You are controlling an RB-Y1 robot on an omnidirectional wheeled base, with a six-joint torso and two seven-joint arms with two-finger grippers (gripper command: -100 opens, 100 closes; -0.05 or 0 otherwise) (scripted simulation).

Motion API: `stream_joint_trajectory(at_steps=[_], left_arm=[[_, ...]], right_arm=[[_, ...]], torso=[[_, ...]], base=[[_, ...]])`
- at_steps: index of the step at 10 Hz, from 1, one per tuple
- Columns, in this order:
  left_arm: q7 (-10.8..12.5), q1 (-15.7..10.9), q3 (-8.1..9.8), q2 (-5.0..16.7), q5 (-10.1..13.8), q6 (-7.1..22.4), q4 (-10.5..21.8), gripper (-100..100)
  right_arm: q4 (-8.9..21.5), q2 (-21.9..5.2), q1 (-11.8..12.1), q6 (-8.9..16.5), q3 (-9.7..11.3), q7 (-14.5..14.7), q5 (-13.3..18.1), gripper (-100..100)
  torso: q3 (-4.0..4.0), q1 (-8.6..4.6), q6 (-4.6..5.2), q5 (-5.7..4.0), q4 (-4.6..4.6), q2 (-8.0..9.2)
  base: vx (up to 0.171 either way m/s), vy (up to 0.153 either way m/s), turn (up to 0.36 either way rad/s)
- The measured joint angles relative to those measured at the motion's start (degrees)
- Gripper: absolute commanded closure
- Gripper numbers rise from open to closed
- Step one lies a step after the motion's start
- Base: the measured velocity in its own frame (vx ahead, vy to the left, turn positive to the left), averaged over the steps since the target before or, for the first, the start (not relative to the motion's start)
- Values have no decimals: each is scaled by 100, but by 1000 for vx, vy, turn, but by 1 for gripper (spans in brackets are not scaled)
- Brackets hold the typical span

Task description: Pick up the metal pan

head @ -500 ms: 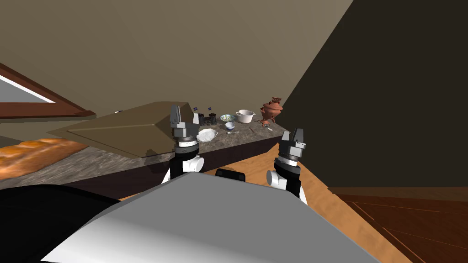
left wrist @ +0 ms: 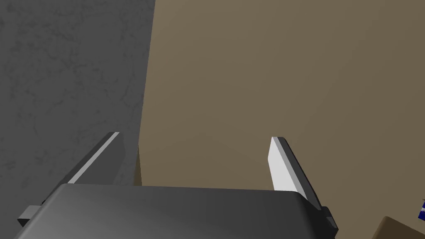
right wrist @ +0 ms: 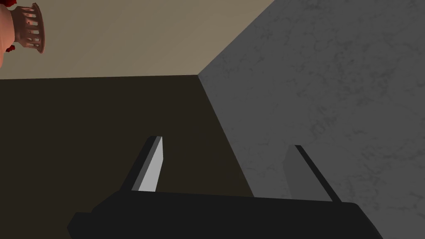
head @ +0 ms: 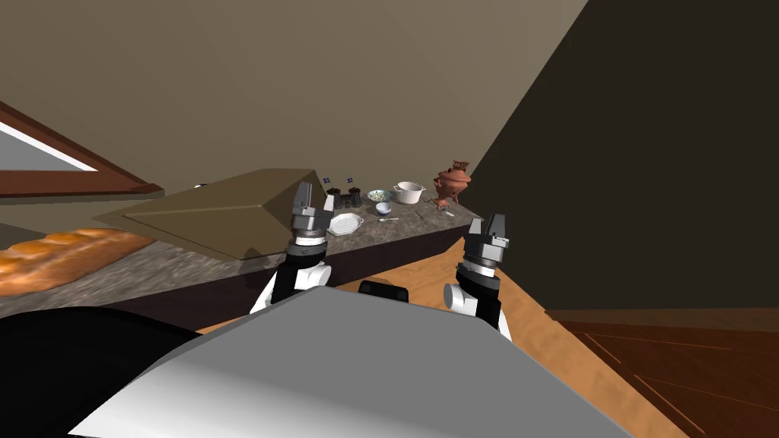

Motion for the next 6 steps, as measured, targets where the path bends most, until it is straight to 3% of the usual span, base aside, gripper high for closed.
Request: stream_joint_trajectory(at_steps=[4, 6], left_arm=[[389, 379, 451, 347, -155, 505, 107, -100], [584, 618, 658, 381, -272, 837, 125, -100]], right_arm=[[0, 0, 0, 0, 0, 0, 0, 0], [0, 0, 0, 0, 0, 0, 0, 0]], torso=[[6, 1, 0, 0, 3, 9], [4, 4, 0, 1, 2, 5]], base=[[-77, 19, -24], [-52, 25, -34]])
